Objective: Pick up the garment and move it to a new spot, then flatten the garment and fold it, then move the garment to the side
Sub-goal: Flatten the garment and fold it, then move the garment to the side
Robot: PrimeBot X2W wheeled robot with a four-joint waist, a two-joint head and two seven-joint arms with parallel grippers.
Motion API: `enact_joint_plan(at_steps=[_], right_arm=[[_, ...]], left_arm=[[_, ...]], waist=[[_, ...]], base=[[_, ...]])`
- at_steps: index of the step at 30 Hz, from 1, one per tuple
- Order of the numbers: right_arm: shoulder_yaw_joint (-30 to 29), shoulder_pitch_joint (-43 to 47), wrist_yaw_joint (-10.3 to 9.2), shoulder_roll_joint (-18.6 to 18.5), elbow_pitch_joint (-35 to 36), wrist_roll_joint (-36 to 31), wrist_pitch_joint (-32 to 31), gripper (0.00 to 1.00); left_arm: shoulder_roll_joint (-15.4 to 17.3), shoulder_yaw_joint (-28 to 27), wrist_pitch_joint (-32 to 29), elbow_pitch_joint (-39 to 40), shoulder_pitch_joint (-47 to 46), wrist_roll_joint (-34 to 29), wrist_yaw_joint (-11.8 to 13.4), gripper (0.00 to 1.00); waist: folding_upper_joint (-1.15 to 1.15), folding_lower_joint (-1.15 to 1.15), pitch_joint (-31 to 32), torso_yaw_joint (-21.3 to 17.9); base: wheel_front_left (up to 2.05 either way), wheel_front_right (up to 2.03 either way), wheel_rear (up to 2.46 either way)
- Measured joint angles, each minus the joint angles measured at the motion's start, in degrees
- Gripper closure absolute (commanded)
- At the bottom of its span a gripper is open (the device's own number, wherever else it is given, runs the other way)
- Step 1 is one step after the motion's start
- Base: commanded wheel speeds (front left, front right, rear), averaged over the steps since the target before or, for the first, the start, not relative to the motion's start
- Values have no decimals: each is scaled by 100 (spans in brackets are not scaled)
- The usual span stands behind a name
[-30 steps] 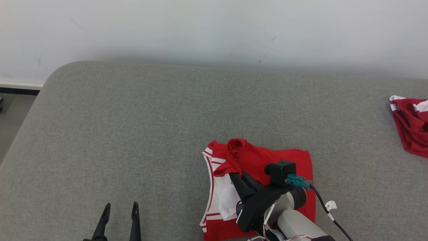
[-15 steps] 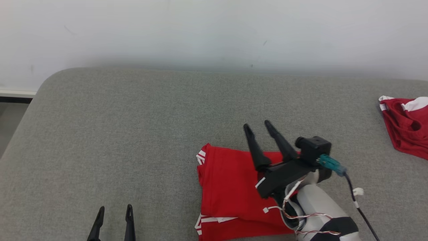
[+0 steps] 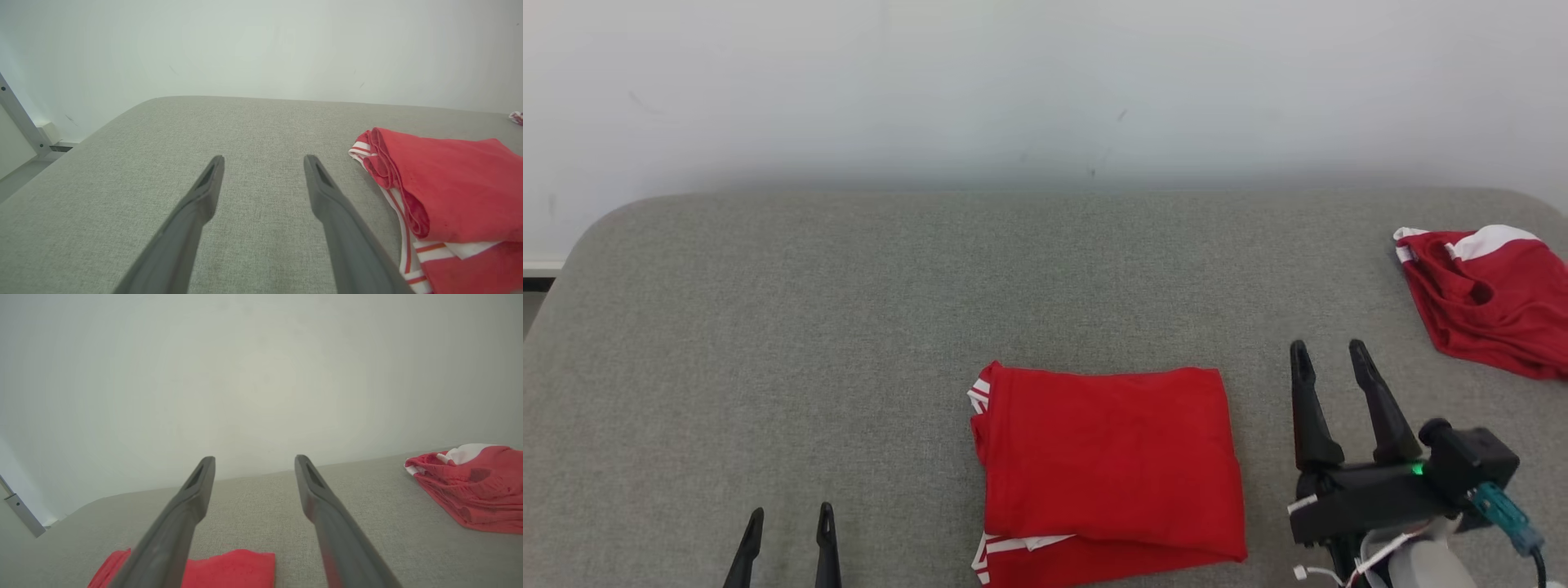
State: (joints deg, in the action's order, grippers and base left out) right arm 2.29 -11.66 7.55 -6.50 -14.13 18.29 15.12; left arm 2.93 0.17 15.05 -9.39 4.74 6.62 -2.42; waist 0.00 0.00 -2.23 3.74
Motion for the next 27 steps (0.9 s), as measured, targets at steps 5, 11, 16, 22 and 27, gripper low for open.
enact_joint_plan(at_steps=[5,11,16,22,27], right_arm=[[-288,712,0,100,428,-186,0,0],[-270,1315,0,249,705,-430,0,0],[-263,1565,0,325,660,-527,0,0],[-301,1635,0,349,543,-573,0,0],[-258,1645,0,353,457,-494,0,0]], left_arm=[[0,-12,0,54,32,-27,41,0],[-1,-31,0,104,115,-41,112,0],[0,-59,0,118,129,-38,153,0],[0,-57,0,118,142,-40,167,0],[0,-48,0,93,150,-58,167,0]], waist=[[0,0,69,-88],[0,0,136,-190],[0,0,174,-240],[0,0,206,-226],[0,0,232,-179]], base=[[0,0,0],[0,0,0],[0,0,0],[0,0,0],[0,0,0]])
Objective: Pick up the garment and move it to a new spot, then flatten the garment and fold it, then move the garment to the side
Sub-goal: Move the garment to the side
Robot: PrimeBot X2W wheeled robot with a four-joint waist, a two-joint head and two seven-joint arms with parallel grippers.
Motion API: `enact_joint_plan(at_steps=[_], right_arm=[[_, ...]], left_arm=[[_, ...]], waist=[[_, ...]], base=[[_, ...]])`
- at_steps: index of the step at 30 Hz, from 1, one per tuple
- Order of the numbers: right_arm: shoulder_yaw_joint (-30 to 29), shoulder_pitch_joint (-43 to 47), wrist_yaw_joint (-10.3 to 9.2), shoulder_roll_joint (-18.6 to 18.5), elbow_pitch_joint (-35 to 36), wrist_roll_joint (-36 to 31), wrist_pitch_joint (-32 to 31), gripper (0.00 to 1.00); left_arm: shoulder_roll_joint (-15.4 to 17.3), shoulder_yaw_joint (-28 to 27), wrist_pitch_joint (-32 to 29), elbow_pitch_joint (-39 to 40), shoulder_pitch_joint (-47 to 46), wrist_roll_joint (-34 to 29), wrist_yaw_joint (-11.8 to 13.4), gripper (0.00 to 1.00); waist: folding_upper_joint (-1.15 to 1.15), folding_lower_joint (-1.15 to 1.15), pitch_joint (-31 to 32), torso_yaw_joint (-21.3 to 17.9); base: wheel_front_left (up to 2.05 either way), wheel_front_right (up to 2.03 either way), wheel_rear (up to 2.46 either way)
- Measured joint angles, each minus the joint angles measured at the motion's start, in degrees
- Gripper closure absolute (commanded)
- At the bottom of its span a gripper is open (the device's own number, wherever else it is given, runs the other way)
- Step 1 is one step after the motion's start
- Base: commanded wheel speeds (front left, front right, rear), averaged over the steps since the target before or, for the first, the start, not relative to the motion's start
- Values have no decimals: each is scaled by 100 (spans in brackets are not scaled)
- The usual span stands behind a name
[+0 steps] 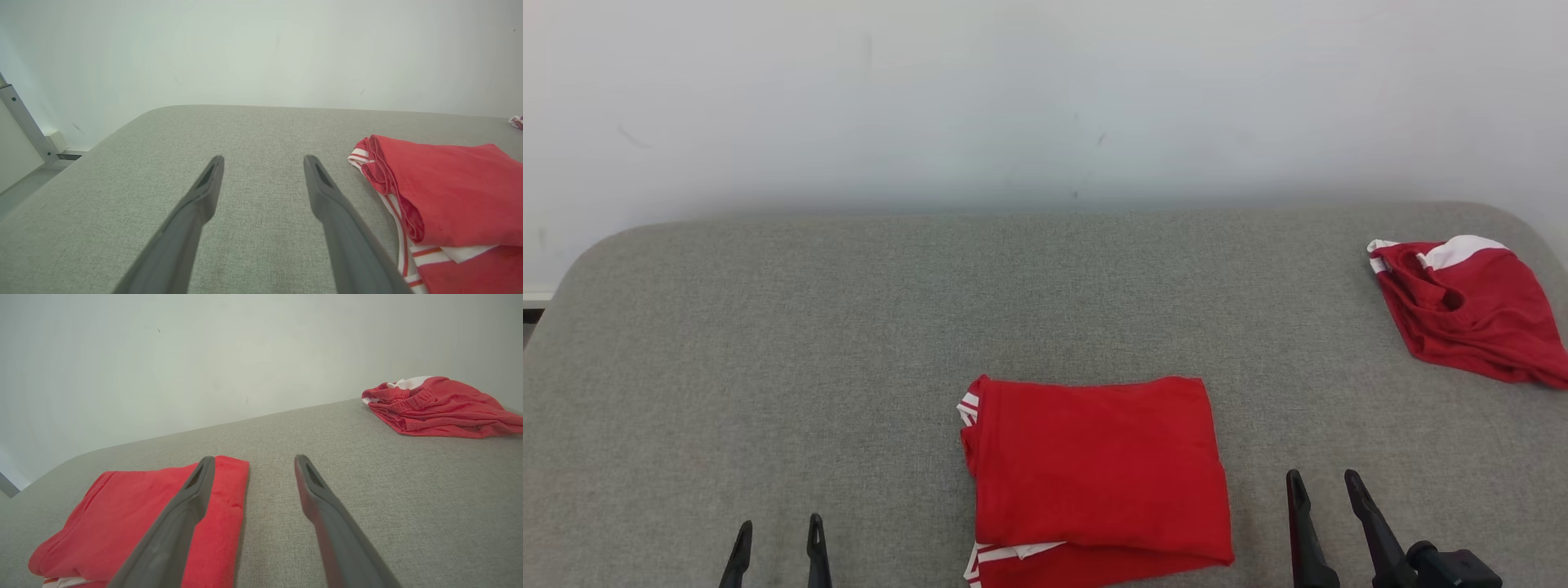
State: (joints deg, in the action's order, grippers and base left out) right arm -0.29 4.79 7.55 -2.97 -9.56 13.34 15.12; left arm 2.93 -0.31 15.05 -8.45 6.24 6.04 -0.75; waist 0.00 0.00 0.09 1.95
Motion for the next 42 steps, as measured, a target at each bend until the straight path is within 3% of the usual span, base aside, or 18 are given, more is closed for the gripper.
enact_joint_plan(at_steps=[42], right_arm=[[42,10,0,1,-127,-76,0,0]], left_arm=[[0,-16,0,-125,49,-210,-24,0]], waist=[[0,-1,-8,37]], base=[[0,0,0]])
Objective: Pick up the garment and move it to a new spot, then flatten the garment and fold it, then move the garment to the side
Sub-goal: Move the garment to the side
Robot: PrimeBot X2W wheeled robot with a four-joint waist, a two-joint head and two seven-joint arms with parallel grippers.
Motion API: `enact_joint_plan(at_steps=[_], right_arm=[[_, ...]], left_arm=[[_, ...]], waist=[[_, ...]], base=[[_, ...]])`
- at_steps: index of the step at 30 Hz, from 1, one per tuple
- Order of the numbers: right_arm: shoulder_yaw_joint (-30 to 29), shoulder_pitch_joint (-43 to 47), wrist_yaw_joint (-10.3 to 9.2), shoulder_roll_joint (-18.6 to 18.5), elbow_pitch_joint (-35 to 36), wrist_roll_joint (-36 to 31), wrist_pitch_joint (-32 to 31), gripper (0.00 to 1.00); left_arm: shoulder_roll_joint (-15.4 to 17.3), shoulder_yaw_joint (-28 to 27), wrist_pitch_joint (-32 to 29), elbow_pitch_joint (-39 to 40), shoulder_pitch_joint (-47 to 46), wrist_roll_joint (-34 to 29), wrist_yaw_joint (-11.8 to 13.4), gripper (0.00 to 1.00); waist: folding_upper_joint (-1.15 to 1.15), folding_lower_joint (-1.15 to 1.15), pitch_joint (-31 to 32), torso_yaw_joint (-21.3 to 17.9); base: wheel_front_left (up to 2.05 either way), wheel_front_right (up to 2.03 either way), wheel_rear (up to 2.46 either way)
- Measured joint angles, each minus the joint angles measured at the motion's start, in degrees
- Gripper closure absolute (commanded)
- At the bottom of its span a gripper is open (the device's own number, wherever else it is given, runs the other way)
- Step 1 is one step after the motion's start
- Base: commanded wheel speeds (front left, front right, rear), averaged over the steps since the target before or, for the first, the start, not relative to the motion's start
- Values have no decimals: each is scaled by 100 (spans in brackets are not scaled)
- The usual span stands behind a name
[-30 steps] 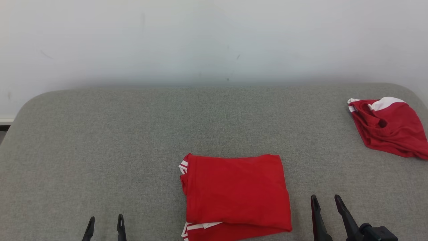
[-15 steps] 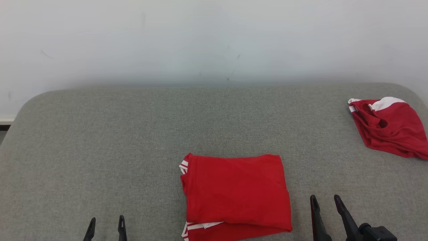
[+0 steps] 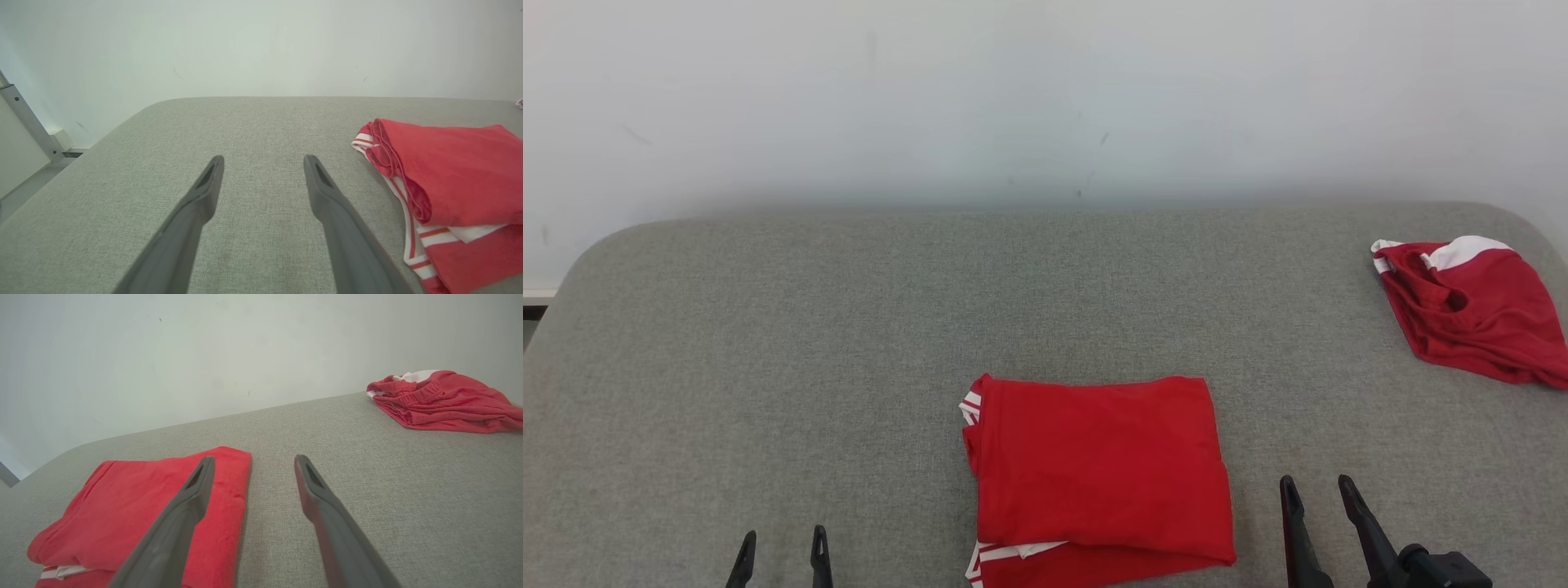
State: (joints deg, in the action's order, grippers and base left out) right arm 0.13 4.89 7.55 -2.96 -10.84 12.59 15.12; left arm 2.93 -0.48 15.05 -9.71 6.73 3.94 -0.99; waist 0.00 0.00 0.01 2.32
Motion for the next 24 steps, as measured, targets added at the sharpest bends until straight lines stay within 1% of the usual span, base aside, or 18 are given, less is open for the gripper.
enact_joint_plan(at_steps=[12,19,24], right_arm=[[-21,-5,0,0,-41,0,0,0],[122,-194,0,0,-167,-70,0,0],[274,-607,0,1,-630,-216,0,0]], left_arm=[[0,-1,0,5,1,0,7,0],[-1,7,0,14,1,1,4,0],[0,33,0,7,0,9,-5,0]], waist=[[0,0,5,41],[0,0,-37,60],[0,0,-82,114]], base=[[0,0,0],[0,0,0],[0,0,0]])
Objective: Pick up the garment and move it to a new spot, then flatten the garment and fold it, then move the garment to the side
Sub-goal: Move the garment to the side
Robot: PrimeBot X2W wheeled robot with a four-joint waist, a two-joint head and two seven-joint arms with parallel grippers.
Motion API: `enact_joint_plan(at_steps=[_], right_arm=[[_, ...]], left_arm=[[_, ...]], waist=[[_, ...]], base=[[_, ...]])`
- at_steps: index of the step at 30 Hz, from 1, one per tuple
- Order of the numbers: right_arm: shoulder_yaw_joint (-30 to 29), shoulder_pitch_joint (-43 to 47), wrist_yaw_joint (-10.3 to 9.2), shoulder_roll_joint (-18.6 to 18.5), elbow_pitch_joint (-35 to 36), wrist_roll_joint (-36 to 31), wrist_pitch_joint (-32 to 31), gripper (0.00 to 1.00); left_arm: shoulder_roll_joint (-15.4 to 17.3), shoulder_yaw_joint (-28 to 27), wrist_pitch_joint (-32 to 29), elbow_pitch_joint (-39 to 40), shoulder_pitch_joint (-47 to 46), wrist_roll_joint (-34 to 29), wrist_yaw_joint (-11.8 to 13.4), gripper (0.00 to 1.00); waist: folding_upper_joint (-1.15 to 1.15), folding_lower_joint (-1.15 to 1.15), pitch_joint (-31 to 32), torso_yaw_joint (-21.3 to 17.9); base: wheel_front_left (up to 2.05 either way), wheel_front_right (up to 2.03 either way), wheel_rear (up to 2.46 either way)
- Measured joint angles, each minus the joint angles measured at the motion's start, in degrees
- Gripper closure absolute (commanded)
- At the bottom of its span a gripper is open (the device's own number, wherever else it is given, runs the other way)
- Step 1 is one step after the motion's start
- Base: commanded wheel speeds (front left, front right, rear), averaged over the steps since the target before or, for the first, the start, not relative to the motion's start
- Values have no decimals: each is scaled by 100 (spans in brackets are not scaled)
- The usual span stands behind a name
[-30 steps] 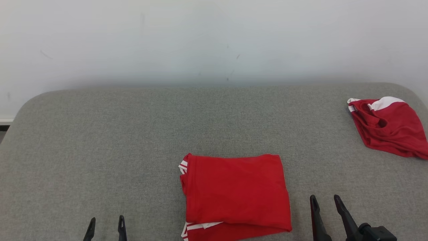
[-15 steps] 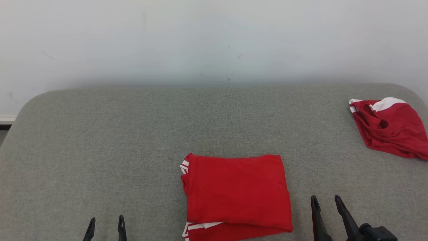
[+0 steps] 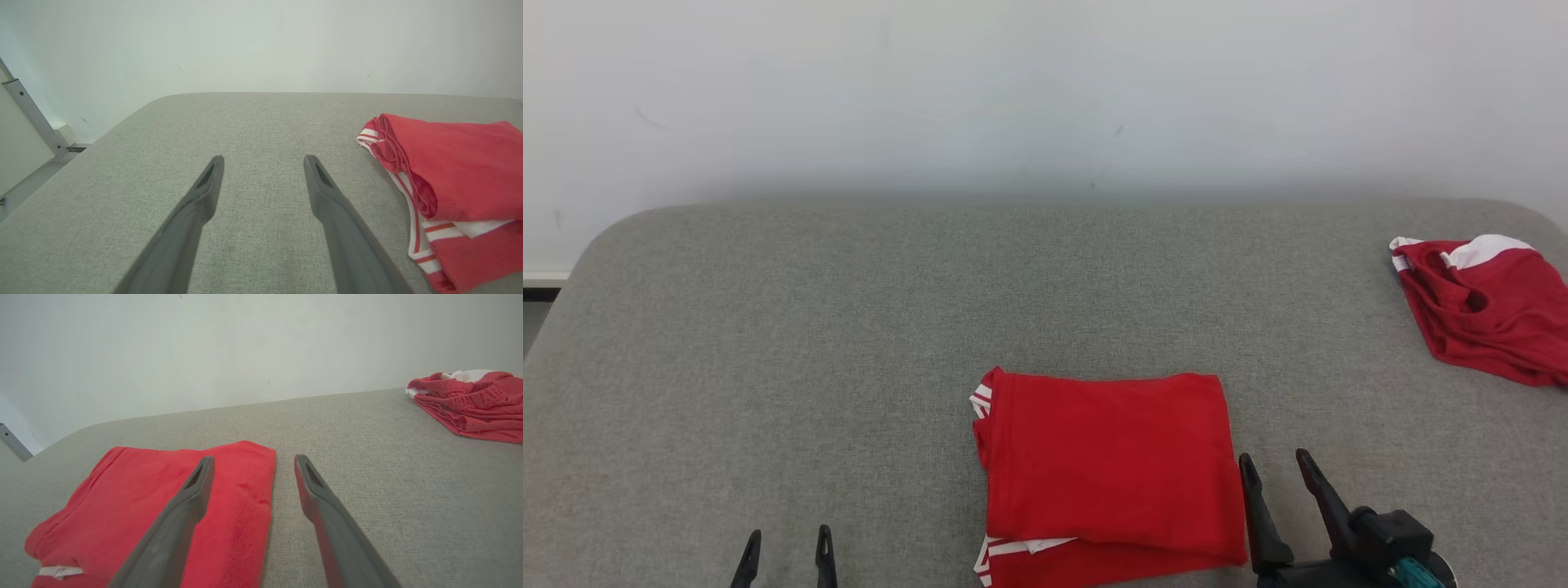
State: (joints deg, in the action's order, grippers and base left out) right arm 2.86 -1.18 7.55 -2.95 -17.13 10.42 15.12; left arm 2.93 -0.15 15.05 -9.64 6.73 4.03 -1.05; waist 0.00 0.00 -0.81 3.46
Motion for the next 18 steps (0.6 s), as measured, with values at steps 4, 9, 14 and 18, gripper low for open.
enact_joint_plan(at_steps=[4,9,14,18], right_arm=[[66,-503,0,1,-635,-123,0,0],[3,-1145,0,2,-1549,-258,1,0],[-163,-1621,0,2,-2541,-268,0,0],[-160,-1886,0,7,-3257,-232,2,0]], left_arm=[[0,53,0,-15,-27,10,-7,0],[-2,122,0,-23,-98,58,-19,0],[-1,164,0,-38,-142,91,3,0],[0,175,0,-44,-160,111,8,0]], waist=[[0,0,-72,70],[0,0,-181,194],[0,0,-312,308],[0,0,-390,383]], base=[[0,0,0],[0,0,0],[0,0,0],[0,0,0]])
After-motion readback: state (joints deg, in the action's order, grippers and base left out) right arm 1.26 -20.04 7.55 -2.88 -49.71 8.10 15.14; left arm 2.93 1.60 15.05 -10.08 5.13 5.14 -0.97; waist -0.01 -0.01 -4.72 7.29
